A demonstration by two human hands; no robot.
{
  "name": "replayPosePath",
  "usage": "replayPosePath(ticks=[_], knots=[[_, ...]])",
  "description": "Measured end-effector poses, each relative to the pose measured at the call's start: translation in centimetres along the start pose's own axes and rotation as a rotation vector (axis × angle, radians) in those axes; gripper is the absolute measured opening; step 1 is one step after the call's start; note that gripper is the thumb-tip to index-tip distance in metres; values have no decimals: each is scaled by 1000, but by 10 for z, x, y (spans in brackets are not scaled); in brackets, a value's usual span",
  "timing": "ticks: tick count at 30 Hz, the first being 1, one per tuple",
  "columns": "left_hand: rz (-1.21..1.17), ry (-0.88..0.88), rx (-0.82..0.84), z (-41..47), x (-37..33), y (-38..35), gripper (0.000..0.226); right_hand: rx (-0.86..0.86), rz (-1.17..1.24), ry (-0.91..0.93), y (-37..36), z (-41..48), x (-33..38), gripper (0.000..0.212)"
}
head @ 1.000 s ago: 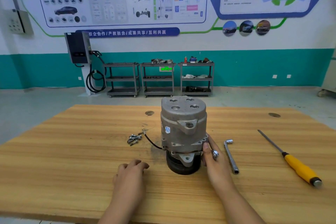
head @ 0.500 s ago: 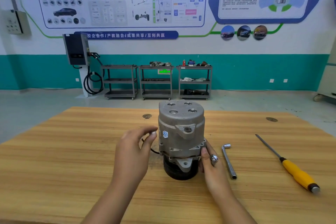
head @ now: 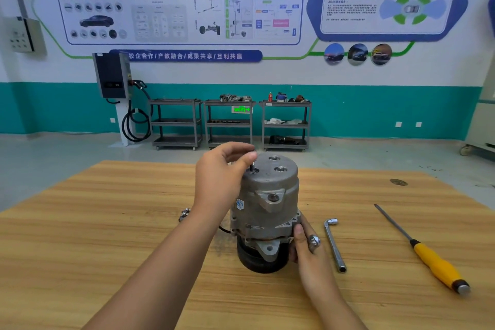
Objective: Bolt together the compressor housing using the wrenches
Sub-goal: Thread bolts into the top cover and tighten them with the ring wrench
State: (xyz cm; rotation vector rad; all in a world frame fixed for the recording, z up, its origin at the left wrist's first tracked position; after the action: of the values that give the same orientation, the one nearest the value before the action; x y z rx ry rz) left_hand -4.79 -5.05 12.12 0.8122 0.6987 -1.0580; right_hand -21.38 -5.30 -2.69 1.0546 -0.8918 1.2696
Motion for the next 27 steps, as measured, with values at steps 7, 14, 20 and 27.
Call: replayPosePath(ticks=[7, 14, 20, 27], knots=[[34, 25, 27, 4, 7, 0, 10, 13, -4, 0, 0, 1, 0, 60], [76, 8, 78, 8, 5, -1, 8, 14, -4, -16, 0, 0, -1, 59], [133, 17, 93, 11, 8, -4, 10, 18, 4, -27, 0, 0, 0, 59], [122, 31, 128, 7, 15, -2, 14, 18, -28, -29, 0, 1, -2, 63]])
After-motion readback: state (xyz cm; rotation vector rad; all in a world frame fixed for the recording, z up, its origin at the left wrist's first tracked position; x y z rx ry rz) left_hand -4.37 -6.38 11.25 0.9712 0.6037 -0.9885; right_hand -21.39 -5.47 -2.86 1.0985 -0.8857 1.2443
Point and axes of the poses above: each hand's wrist, its own z-axis towards the middle knuckle, its own y-axis out of the back of the hand, x = y × z, the point moved 3 cm from there along z, towards the middle knuckle, and after that the axes turned 8 degrees about x, right-handed, at the moved point
